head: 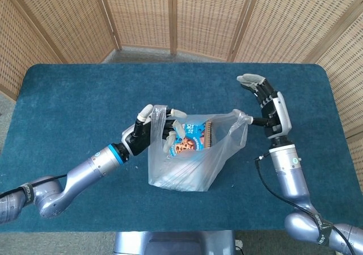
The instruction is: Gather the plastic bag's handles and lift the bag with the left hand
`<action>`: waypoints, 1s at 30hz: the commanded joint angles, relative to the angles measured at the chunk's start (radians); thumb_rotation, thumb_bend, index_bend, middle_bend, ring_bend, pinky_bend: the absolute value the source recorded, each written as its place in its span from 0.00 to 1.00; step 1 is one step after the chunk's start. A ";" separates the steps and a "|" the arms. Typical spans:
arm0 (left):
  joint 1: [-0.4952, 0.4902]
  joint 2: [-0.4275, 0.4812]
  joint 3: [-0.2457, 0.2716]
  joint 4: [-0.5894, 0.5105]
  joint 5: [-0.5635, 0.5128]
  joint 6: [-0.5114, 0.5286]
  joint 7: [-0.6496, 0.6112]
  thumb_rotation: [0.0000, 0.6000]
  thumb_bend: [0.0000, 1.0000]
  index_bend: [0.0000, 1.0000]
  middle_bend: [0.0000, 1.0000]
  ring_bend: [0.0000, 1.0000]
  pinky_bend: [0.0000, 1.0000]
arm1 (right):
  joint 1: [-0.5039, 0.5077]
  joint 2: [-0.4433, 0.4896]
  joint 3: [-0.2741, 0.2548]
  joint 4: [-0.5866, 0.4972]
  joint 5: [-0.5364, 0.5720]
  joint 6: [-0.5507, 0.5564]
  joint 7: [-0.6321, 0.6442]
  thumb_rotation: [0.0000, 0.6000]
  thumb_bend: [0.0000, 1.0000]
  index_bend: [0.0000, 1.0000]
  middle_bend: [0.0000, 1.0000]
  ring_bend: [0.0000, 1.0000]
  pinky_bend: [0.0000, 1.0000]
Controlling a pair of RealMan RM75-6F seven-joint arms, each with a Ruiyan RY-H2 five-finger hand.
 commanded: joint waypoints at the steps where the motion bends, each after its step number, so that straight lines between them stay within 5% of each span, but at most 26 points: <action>1: 0.000 -0.007 -0.012 -0.002 -0.015 -0.005 0.021 0.00 0.18 0.28 0.50 0.61 0.66 | 0.006 0.002 0.006 -0.012 0.014 -0.009 -0.006 1.00 0.06 0.27 0.29 0.22 0.15; 30: -0.040 -0.123 -0.113 0.037 -0.150 -0.085 0.252 0.00 0.17 0.28 0.50 0.52 0.56 | 0.013 -0.008 0.027 -0.063 0.069 -0.001 -0.061 1.00 0.06 0.27 0.29 0.21 0.13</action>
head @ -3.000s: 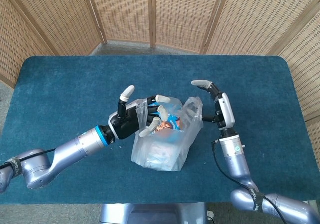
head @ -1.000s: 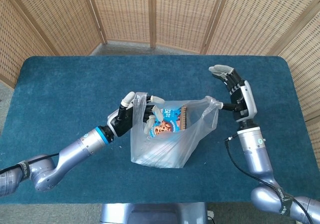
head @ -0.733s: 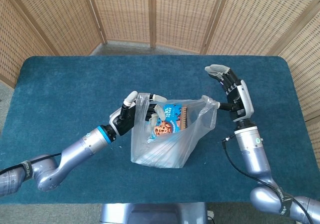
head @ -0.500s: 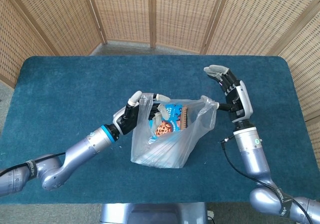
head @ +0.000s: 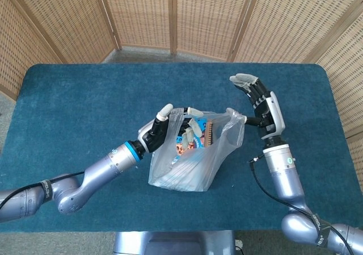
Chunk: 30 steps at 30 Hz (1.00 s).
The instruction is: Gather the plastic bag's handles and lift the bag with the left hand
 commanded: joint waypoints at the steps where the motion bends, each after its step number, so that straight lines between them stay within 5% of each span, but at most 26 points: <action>1: 0.000 -0.011 -0.007 0.007 -0.015 -0.005 0.030 0.00 0.17 0.28 0.50 0.51 0.54 | -0.006 0.002 -0.002 0.001 -0.006 0.007 -0.007 1.00 0.06 0.27 0.29 0.21 0.13; 10: 0.010 -0.028 -0.026 0.014 -0.055 -0.017 0.091 0.00 0.18 0.28 0.50 0.42 0.46 | -0.015 0.005 -0.011 0.002 -0.031 0.004 -0.003 1.00 0.06 0.27 0.29 0.21 0.13; 30: 0.040 -0.031 -0.058 0.028 0.072 -0.088 0.030 0.00 0.14 0.26 0.27 0.20 0.24 | -0.013 -0.002 -0.024 0.010 -0.053 0.003 -0.017 1.00 0.06 0.27 0.29 0.21 0.12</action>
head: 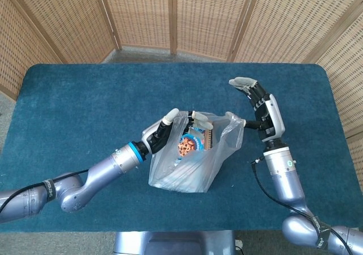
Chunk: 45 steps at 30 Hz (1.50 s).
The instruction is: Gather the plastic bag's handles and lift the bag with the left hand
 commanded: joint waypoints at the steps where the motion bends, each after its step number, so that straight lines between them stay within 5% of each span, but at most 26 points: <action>1: 0.006 0.006 -0.003 0.005 0.024 -0.011 -0.027 0.00 0.14 0.25 0.26 0.19 0.24 | 0.001 0.000 0.000 0.002 0.000 -0.002 0.000 1.00 0.06 0.27 0.29 0.21 0.12; 20: -0.057 -0.012 0.019 0.068 0.162 -0.067 -0.203 0.00 0.14 0.23 0.26 0.18 0.23 | 0.002 -0.011 -0.018 -0.010 -0.014 0.009 -0.029 1.00 0.06 0.27 0.29 0.21 0.12; 45: -0.168 -0.054 0.053 0.147 0.174 -0.094 -0.299 0.00 0.14 0.23 0.26 0.18 0.23 | 0.030 -0.041 -0.056 0.036 -0.061 0.007 -0.098 1.00 0.06 0.27 0.28 0.20 0.11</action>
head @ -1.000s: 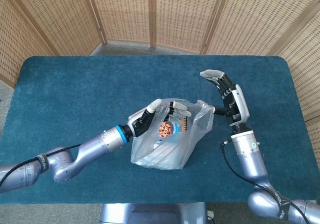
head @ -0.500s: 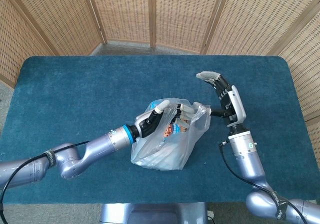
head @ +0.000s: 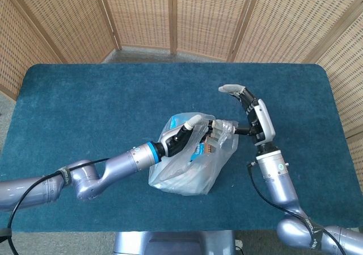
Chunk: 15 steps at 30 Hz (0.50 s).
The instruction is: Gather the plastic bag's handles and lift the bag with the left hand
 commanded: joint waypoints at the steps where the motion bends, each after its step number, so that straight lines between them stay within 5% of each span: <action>1: -0.008 -0.002 0.004 0.005 0.003 -0.004 -0.010 0.00 0.14 0.23 0.26 0.18 0.23 | 0.006 -0.002 -0.005 0.021 -0.015 -0.003 -0.007 1.00 0.06 0.27 0.28 0.20 0.11; 15: -0.054 -0.019 0.035 0.033 0.044 0.000 -0.093 0.00 0.14 0.23 0.26 0.18 0.23 | 0.026 -0.014 0.003 0.072 -0.007 0.001 -0.032 1.00 0.06 0.28 0.28 0.20 0.11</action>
